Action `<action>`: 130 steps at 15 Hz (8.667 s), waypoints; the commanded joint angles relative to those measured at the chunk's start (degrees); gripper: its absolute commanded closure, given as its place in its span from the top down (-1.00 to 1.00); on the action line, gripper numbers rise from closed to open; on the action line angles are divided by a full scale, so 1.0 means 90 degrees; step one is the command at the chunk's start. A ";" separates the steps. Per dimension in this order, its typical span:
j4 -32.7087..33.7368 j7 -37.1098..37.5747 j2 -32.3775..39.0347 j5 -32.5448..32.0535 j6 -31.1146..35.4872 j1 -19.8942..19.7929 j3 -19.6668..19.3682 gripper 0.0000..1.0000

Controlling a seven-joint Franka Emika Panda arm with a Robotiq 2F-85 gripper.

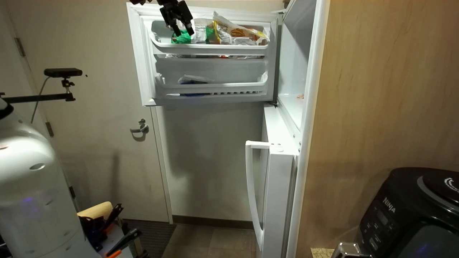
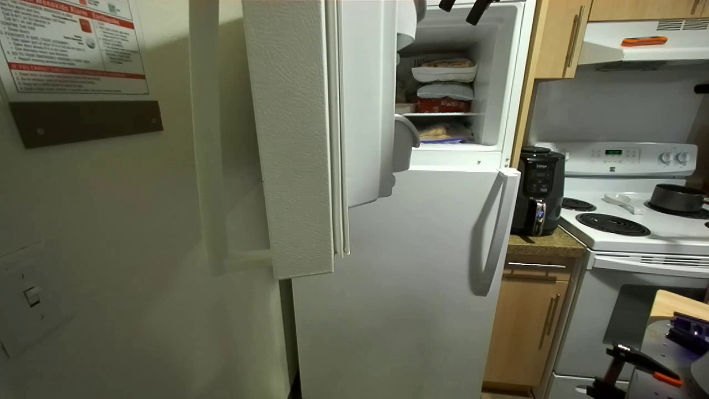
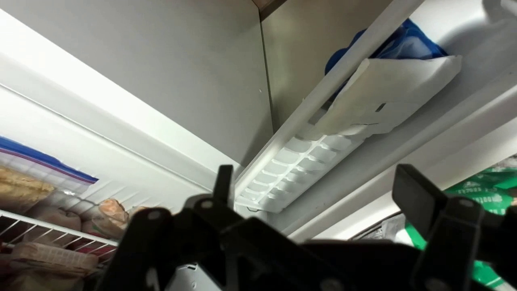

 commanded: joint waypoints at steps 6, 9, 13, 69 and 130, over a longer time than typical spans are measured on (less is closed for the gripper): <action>-0.0067 0.0666 -0.0044 -0.0145 0.0052 -0.0116 0.0300 1.00; -0.0088 0.0794 -0.0065 -0.0150 0.0064 -0.0117 0.0344 1.00; -0.0115 0.0949 -0.0087 -0.0191 0.0141 -0.0144 0.0409 1.00; -0.0732 0.2306 0.0160 -0.0719 0.1475 -0.0137 0.0812 1.00; -0.0609 0.3537 -0.0707 -0.0256 0.1231 -0.0256 0.1564 1.00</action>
